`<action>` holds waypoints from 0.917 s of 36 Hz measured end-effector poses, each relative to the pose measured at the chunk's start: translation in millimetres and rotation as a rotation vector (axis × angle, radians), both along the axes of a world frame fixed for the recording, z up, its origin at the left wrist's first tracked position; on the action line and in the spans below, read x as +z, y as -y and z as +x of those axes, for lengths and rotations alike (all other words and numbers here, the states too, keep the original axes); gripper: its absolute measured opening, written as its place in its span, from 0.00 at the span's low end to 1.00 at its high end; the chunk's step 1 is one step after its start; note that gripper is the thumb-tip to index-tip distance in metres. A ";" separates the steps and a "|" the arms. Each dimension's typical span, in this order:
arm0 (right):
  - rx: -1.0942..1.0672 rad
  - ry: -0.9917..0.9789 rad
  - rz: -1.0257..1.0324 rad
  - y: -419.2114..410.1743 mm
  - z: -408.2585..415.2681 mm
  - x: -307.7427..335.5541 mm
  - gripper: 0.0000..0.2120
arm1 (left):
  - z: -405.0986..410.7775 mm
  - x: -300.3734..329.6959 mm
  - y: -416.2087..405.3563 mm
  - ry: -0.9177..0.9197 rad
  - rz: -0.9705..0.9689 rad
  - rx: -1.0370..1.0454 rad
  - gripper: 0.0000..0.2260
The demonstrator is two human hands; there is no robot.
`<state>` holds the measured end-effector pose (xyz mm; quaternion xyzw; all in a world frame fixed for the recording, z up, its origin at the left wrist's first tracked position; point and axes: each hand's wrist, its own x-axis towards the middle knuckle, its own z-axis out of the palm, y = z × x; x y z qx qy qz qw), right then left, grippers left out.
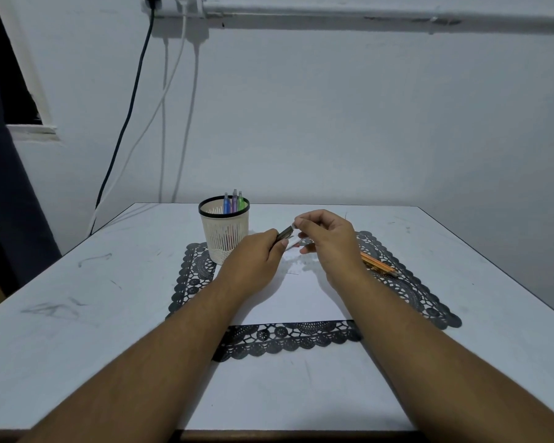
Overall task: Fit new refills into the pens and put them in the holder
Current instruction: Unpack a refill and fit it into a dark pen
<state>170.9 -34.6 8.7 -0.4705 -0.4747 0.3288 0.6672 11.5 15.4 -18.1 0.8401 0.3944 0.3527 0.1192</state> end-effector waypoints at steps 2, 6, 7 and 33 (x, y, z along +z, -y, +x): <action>-0.008 -0.021 0.012 -0.3 0.0 0.7 0.03 | -0.3 -0.2 0.1 -0.005 -0.001 0.003 0.15; 0.004 -0.040 0.024 -0.3 0.5 1.1 0.03 | -0.7 0.1 -0.3 -0.007 -0.002 0.004 0.15; 0.006 -0.039 0.027 -0.3 0.4 0.9 0.03 | -0.7 0.2 -0.4 -0.007 -0.002 0.004 0.15; 0.019 0.014 0.014 -0.5 -0.4 -0.1 0.04 | -0.8 1.5 1.1 0.014 -0.008 0.002 0.15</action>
